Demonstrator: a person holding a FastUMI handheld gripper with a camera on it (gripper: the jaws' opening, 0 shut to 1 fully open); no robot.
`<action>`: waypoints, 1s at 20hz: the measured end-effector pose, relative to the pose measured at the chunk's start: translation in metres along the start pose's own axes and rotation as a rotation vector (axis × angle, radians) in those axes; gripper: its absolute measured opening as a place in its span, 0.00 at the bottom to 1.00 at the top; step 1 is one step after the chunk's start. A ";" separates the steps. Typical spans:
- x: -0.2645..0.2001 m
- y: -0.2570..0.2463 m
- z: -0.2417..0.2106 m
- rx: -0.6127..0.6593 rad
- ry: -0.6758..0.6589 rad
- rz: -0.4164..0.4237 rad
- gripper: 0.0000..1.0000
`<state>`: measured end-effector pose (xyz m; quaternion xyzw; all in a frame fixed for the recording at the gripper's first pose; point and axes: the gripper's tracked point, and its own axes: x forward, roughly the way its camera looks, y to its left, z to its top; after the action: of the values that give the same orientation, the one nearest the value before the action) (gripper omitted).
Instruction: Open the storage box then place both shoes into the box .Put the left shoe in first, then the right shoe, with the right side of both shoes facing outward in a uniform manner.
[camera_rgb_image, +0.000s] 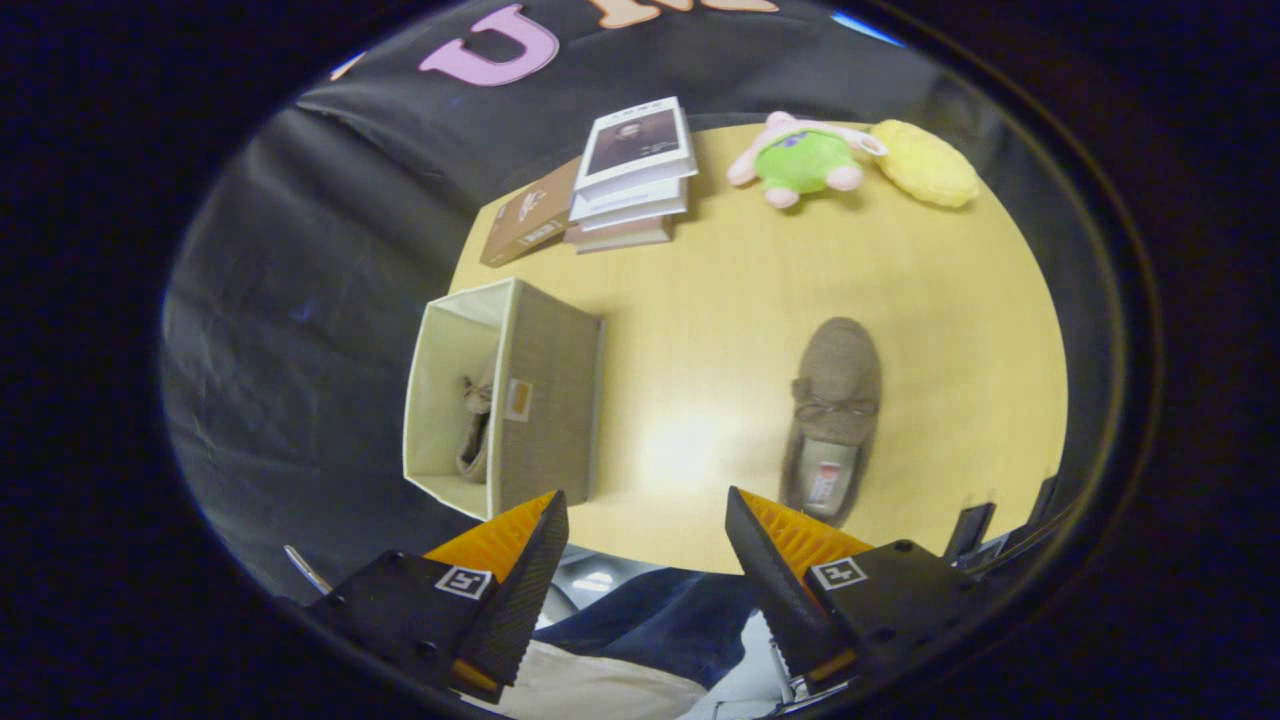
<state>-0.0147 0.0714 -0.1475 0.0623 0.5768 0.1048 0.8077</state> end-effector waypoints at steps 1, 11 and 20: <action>0.001 -0.018 0.002 0.005 -0.008 -0.034 0.99; 0.071 -0.138 -0.033 -0.023 0.138 -0.234 0.84; 0.101 -0.174 -0.037 -0.031 0.179 -0.267 0.38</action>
<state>-0.0011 -0.0742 -0.2913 -0.0370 0.6477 0.0107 0.7609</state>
